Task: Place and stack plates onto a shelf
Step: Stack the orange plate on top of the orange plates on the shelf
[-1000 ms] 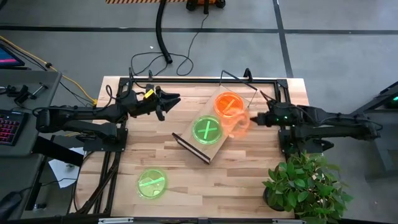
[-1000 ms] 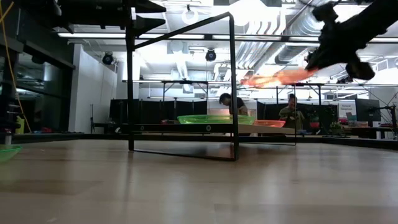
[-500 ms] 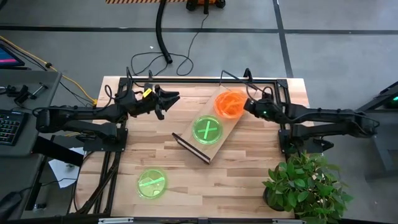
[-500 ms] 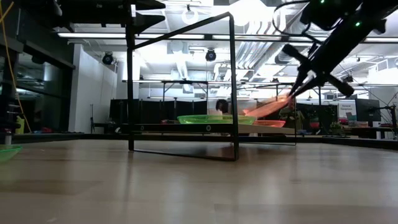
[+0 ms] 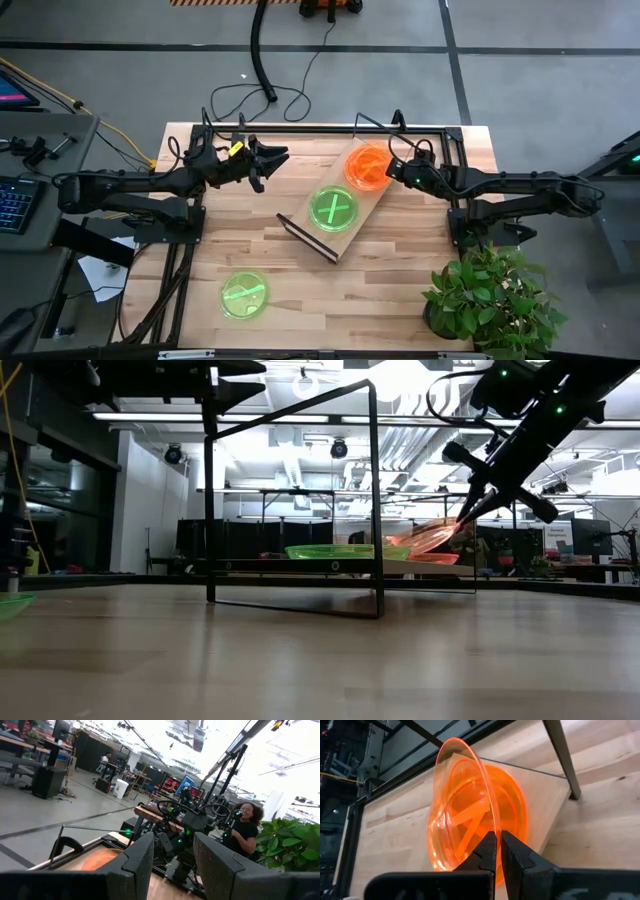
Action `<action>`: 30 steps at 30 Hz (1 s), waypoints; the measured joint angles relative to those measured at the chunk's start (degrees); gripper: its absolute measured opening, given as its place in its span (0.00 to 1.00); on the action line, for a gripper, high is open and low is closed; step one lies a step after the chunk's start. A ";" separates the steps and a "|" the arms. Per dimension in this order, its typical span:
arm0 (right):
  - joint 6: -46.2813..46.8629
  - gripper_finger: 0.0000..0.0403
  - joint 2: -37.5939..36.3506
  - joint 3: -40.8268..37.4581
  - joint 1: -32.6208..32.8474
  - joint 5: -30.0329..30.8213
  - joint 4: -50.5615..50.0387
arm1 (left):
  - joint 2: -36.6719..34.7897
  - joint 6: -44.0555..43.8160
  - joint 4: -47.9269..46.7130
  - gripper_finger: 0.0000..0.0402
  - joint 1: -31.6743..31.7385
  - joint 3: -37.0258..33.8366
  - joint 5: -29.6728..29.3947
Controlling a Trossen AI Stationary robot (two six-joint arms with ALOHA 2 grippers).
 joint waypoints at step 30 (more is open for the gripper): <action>-0.79 0.00 -0.19 -0.04 -0.15 -0.78 -2.58 | 0.00 -0.60 0.00 0.33 0.00 0.00 0.03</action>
